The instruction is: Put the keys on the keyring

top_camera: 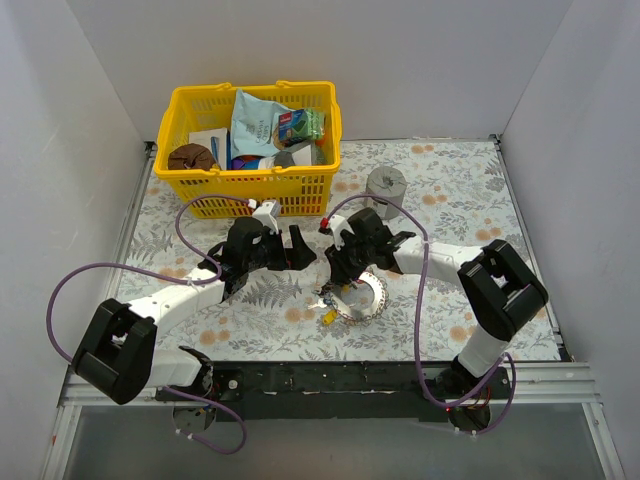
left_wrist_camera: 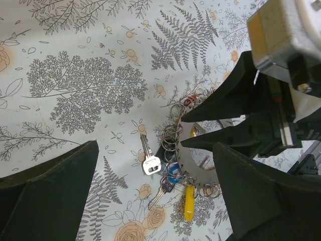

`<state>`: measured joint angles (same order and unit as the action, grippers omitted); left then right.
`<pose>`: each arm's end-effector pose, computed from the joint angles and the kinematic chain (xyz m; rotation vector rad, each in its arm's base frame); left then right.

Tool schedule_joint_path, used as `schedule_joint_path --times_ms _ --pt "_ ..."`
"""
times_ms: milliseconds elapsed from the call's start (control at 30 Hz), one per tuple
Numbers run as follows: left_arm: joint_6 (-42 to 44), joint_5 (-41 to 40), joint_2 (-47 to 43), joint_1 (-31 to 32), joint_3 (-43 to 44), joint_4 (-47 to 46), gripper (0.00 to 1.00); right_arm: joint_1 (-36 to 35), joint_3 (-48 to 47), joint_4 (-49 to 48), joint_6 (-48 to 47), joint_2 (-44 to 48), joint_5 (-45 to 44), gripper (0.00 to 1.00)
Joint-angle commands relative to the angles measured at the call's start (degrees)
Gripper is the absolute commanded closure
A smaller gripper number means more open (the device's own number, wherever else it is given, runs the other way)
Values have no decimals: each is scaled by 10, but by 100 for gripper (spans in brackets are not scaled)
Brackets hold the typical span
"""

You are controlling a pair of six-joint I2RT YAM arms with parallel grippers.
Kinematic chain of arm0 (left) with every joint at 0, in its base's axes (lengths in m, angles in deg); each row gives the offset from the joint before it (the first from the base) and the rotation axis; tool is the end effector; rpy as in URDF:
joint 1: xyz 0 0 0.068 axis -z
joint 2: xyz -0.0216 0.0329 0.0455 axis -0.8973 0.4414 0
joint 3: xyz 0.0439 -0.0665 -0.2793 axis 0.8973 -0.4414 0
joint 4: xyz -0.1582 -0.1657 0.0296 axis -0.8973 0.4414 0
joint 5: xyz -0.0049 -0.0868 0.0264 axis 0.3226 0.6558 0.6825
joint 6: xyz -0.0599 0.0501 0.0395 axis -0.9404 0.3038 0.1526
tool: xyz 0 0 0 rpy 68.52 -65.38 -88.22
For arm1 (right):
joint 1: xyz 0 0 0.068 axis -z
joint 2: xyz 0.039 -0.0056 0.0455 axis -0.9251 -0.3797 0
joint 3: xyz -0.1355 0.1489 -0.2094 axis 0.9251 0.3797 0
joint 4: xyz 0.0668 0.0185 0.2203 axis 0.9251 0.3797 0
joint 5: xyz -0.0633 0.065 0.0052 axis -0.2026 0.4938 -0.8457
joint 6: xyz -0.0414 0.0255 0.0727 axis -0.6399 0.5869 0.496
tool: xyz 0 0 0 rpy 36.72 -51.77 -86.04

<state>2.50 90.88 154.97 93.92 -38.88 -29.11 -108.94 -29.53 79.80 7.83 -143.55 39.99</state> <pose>0.2254 -0.1508 0.2240 -0.6051 2.2926 -1.1664 0.2455 0.2479 0.1909 -1.0845 2.1764 0.6814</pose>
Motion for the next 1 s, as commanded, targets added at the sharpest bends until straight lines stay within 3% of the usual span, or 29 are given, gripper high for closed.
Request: schedule_joint_path --times_ms 0,167,267,400,500,667,967 --pt "2 12 -4 -3 -4 -13 2 2 -16 -20 -10 -18 -9 57" --pt "3 14 1 -3 -3 -14 2 2 -17 -23 -11 -26 -12 60" --pt "2 16 4 -3 -3 -15 2 2 -25 -25 -6 -36 -20 67" --pt "1 16 6 -4 -3 -15 2 2 -41 -21 1 -57 -18 89" --pt "3 11 3 -3 -2 -9 2 2 -47 -16 3 -64 -24 99" --pt "7 7 -9 -3 -7 -10 2 2 -53 -10 5 -56 -22 99" --pt "68 31 -59 -5 -10 -17 4 2 -72 32 -33 36 9 99"
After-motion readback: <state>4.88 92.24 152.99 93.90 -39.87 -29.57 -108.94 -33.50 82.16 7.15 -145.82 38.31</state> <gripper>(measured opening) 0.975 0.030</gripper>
